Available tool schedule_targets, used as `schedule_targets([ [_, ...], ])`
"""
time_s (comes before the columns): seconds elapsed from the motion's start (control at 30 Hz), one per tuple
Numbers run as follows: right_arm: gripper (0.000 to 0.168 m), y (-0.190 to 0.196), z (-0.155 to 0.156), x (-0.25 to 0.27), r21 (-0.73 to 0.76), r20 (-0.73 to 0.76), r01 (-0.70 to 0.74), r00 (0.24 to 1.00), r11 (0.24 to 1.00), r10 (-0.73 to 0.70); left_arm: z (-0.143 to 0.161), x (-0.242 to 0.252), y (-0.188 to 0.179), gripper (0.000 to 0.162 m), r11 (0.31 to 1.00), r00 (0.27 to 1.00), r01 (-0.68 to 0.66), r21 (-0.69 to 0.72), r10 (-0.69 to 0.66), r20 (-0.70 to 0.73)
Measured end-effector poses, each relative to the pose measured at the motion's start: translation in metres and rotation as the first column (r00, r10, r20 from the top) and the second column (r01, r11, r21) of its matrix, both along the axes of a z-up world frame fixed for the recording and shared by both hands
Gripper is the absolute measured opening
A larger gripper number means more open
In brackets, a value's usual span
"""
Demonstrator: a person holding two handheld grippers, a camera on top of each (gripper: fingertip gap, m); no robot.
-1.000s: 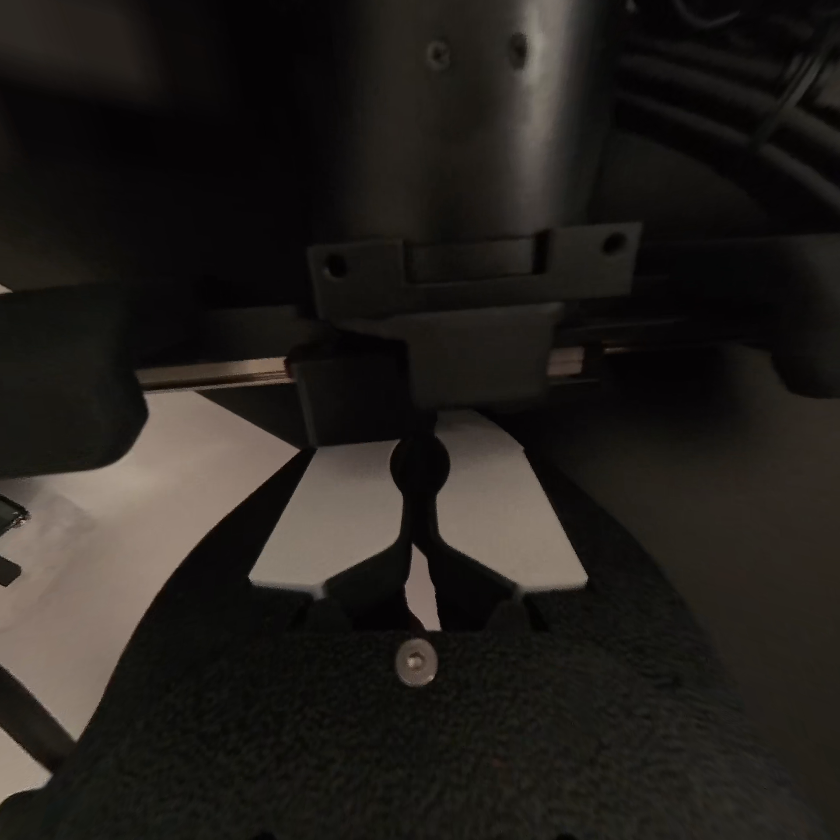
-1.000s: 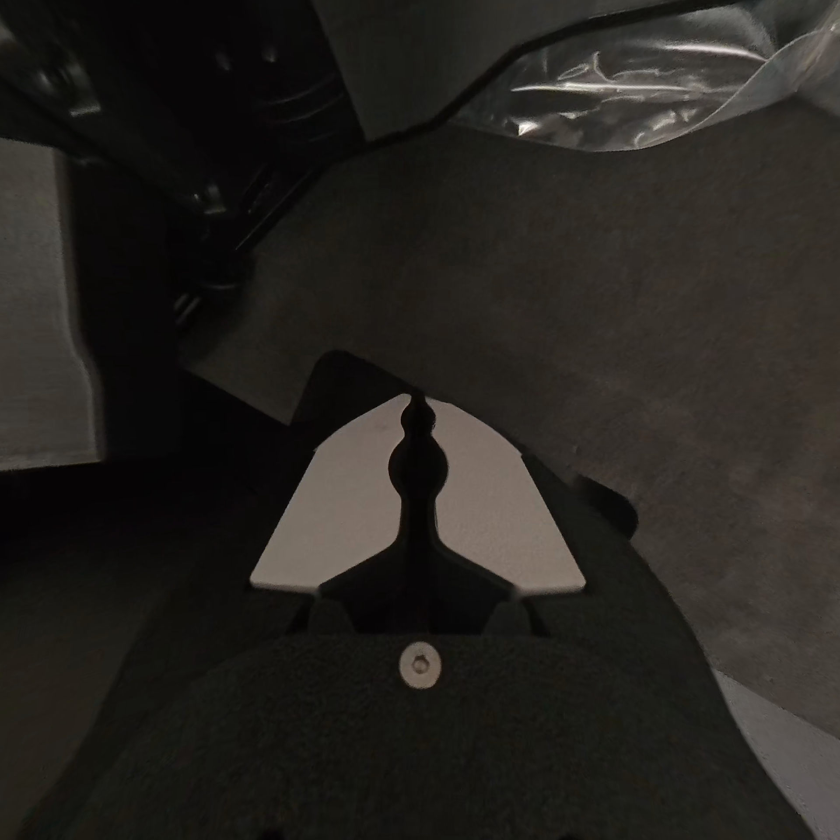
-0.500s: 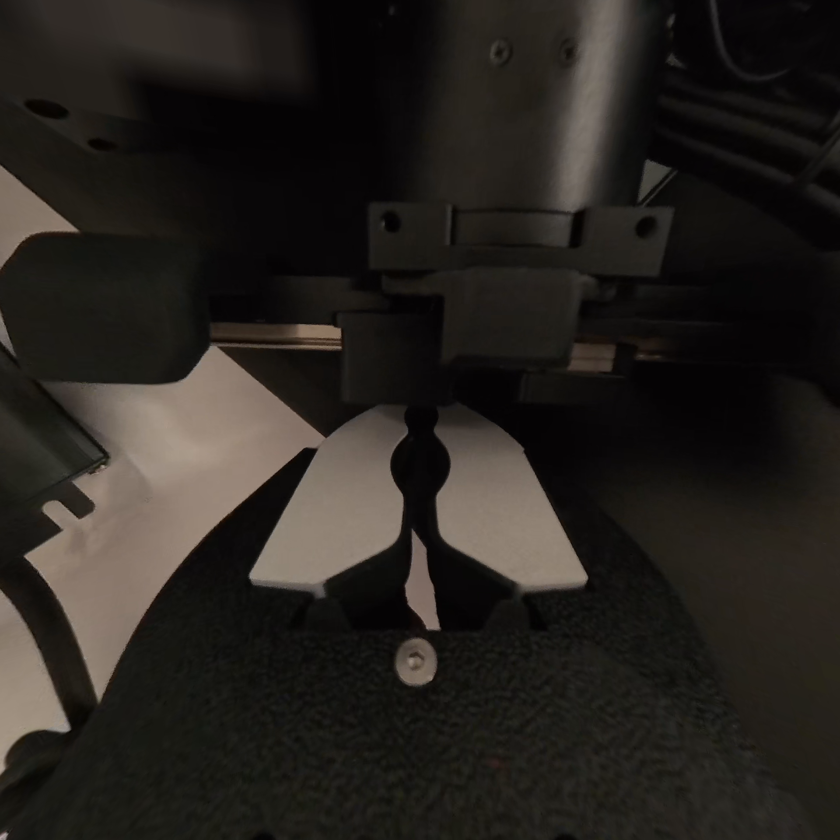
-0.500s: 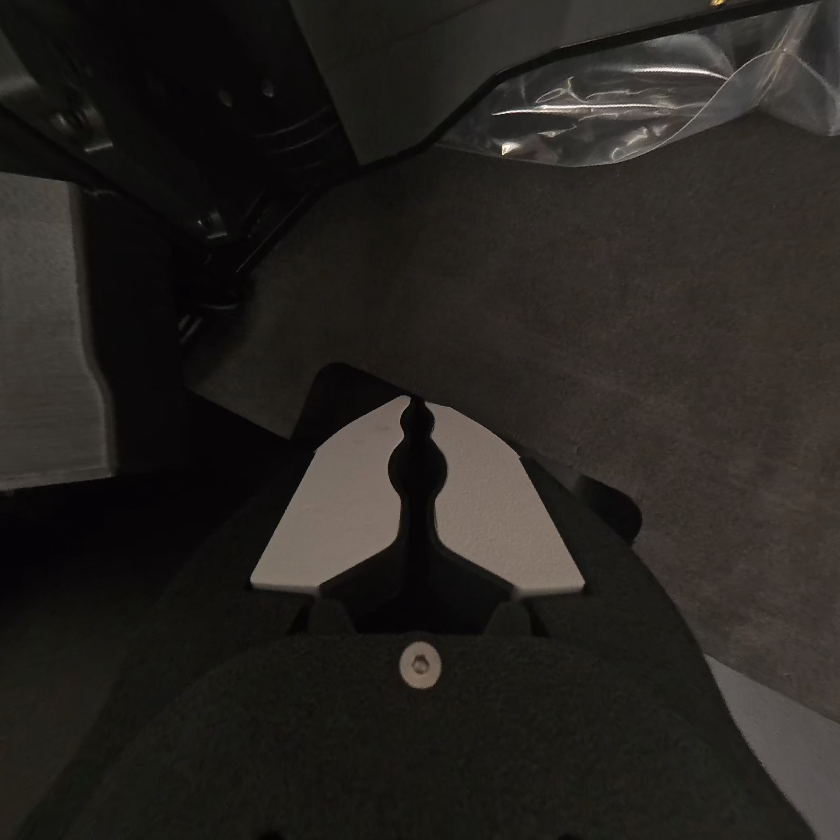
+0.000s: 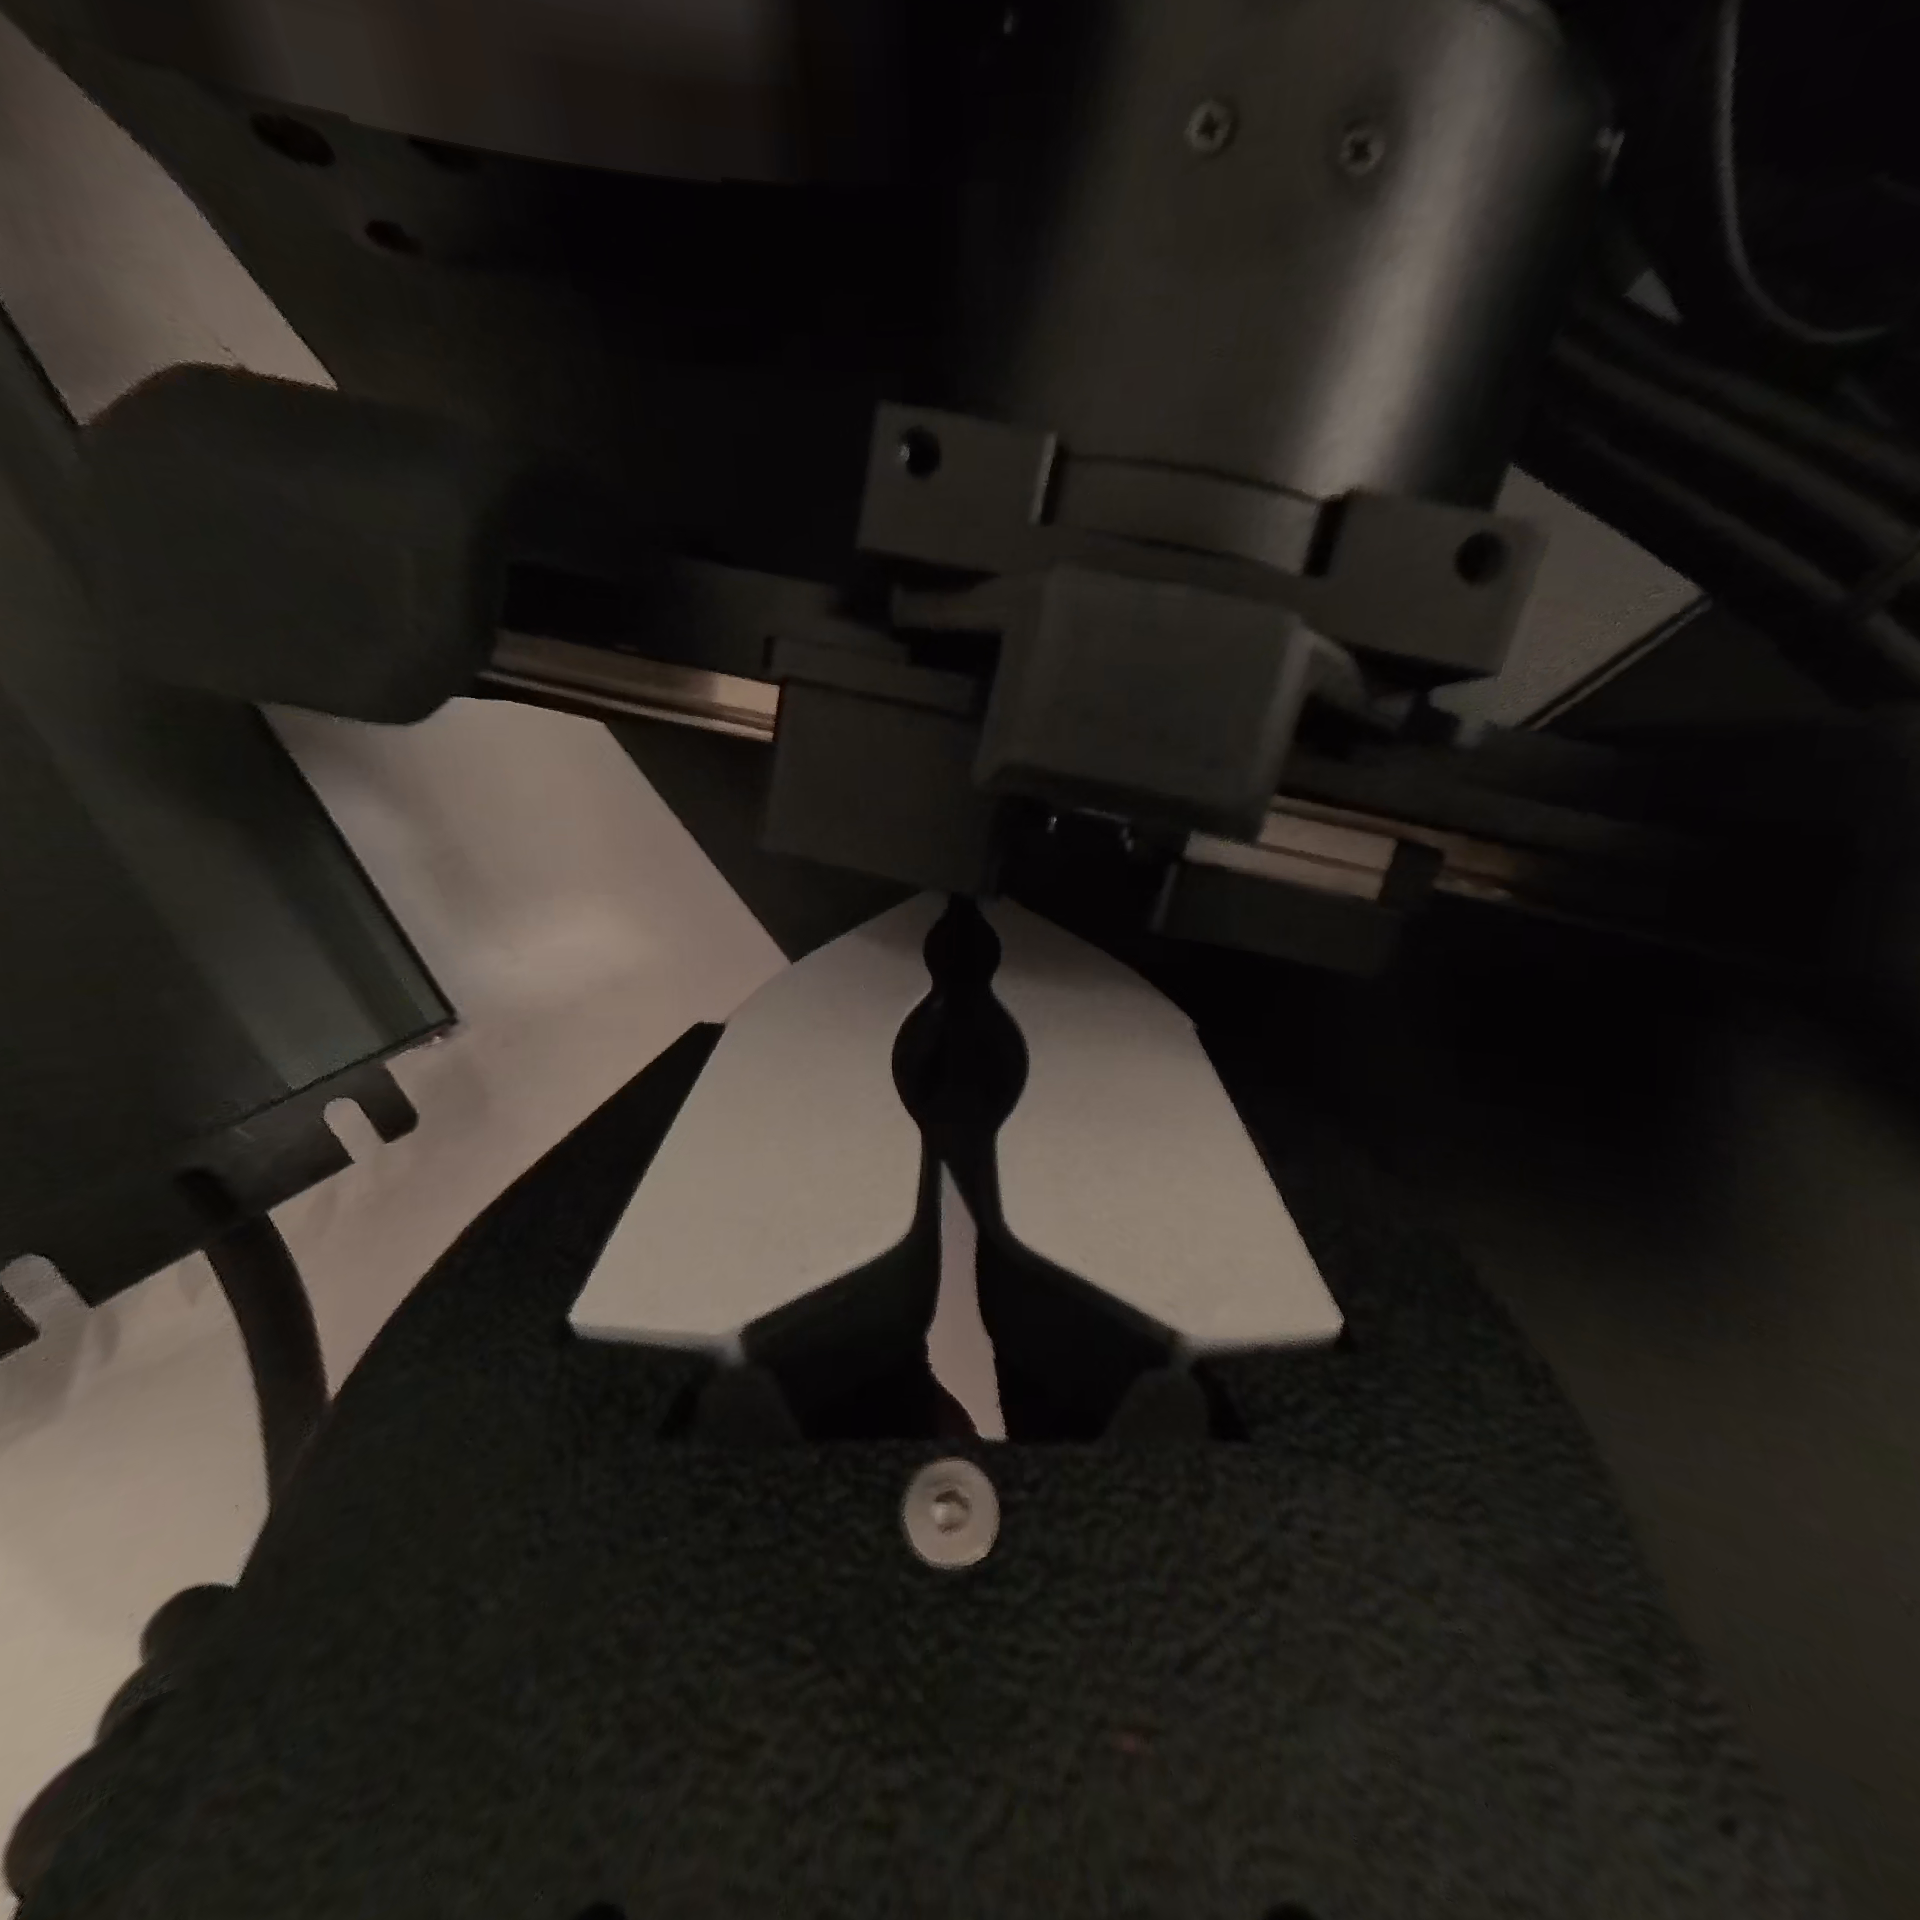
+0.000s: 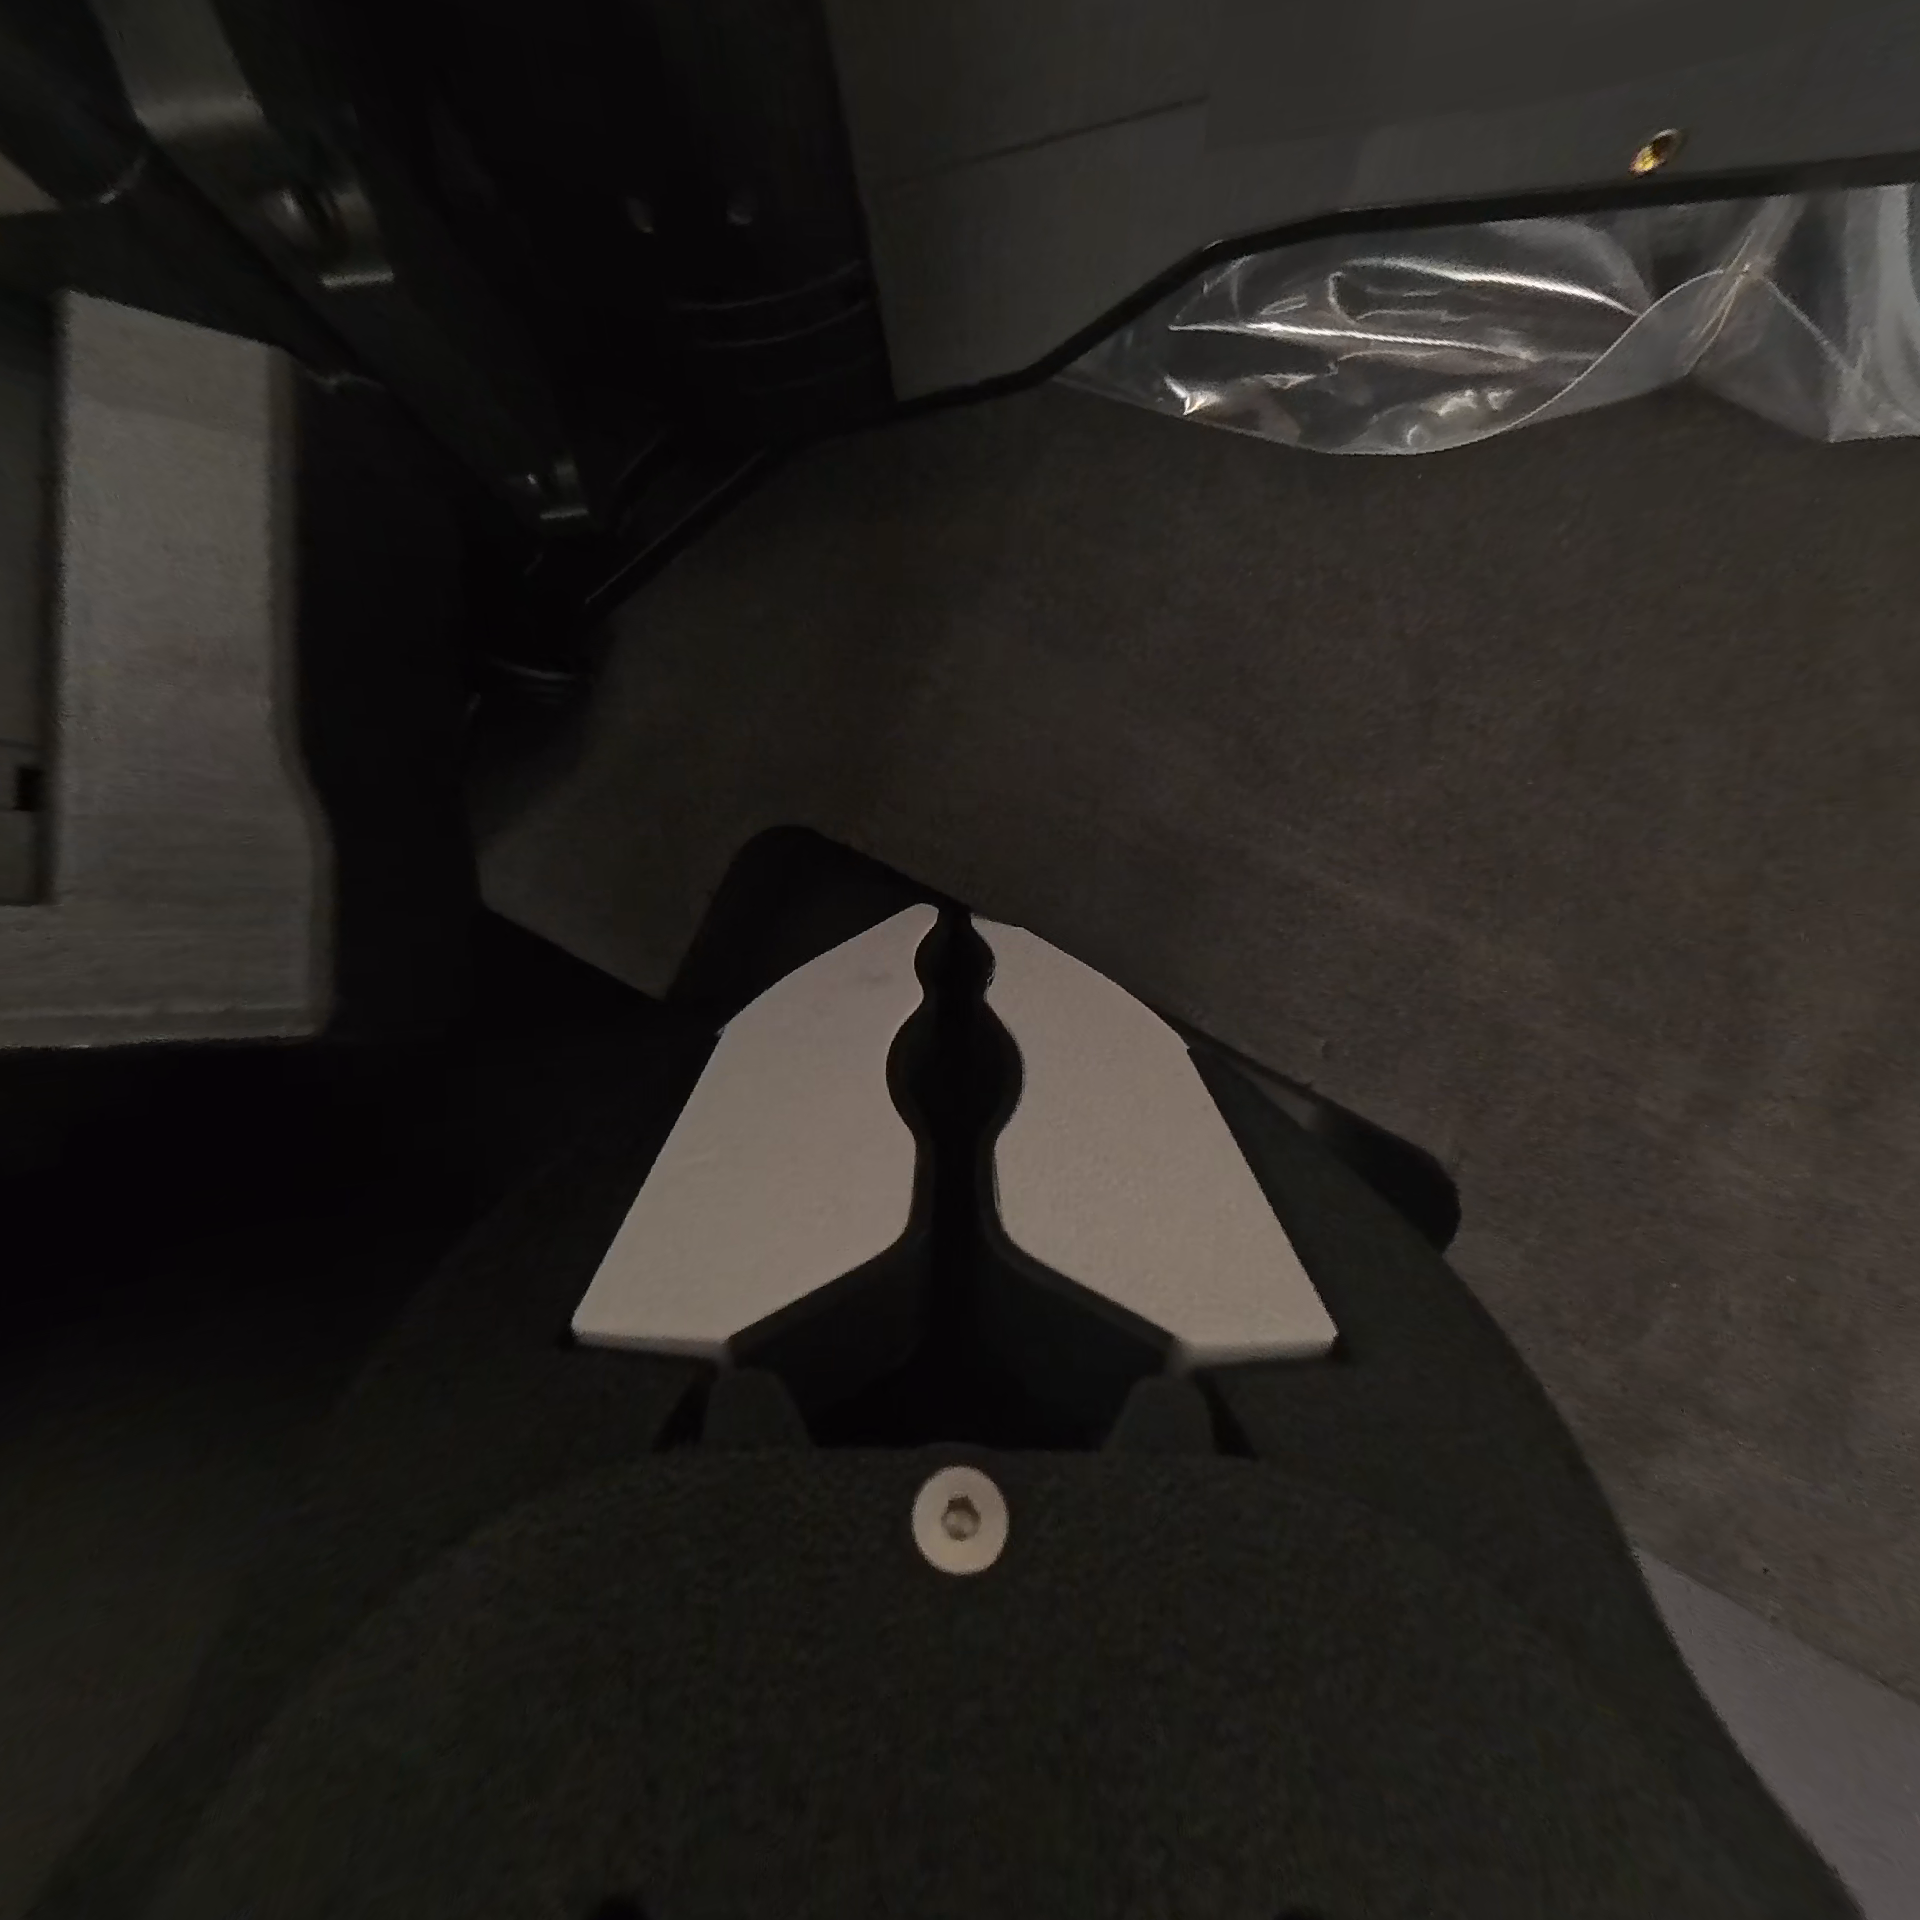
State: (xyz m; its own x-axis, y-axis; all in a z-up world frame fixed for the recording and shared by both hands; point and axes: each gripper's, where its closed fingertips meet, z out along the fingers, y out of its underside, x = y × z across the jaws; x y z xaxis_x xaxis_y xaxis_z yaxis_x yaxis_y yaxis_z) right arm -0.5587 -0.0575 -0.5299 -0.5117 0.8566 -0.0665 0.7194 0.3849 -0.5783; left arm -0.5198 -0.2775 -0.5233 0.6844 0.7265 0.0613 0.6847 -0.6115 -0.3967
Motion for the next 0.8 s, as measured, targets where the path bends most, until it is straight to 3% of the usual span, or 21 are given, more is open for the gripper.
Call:
schedule_targets([
  [0.8, 0.0, -0.024, 0.0, -0.08, -0.003, -0.124, 0.06, 0.991, 0.998, -0.06, 0.001, -0.116, -0.028, 0.0, 0.991, 0.988, -0.111, -0.071, 0.102, -0.117],
])
